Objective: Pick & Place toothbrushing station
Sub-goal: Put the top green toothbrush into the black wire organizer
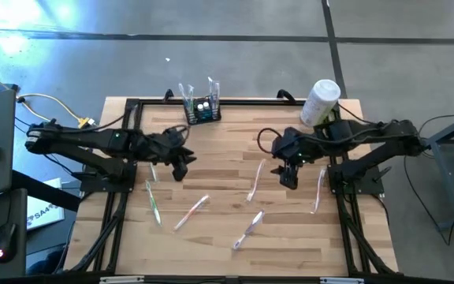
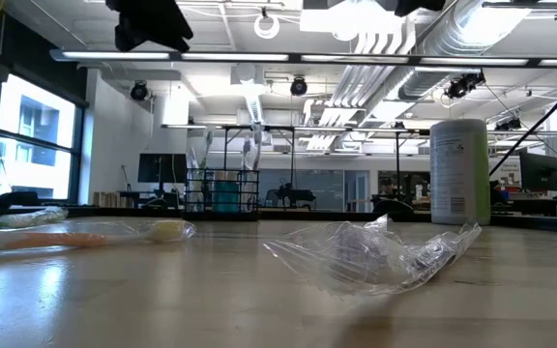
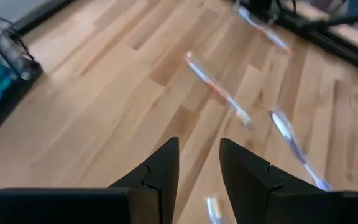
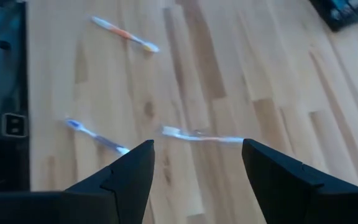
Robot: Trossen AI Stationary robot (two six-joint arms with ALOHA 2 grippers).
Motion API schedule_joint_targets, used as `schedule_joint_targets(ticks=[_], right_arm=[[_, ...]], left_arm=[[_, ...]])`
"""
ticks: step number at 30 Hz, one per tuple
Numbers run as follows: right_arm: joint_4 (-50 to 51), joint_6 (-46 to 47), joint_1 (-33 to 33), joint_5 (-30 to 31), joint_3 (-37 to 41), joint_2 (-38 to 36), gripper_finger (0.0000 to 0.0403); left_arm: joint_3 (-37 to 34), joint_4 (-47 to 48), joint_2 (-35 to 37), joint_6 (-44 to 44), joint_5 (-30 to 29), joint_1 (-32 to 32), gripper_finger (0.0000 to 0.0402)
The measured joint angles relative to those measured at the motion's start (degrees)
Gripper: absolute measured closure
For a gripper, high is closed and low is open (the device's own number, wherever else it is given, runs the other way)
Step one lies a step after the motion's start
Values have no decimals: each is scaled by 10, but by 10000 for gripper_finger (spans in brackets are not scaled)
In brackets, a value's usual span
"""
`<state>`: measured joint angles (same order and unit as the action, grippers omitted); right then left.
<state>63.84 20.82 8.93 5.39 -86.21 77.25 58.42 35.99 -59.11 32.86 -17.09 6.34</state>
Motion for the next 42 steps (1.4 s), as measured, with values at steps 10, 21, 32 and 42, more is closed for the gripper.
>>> schedule_joint_targets(ticks=[10,21,32,42], right_arm=[[-45,27,31,33,0,1,167],[-3,166,35,37,0,18,167],[-2,201,49,48,0,56,167],[-16,136,44,52,0,96,167]], left_arm=[[0,23,-17,3,51,12,286],[0,162,-17,85,167,12,286],[0,373,-26,427,133,12,286],[-84,387,-29,487,90,-24,286]])
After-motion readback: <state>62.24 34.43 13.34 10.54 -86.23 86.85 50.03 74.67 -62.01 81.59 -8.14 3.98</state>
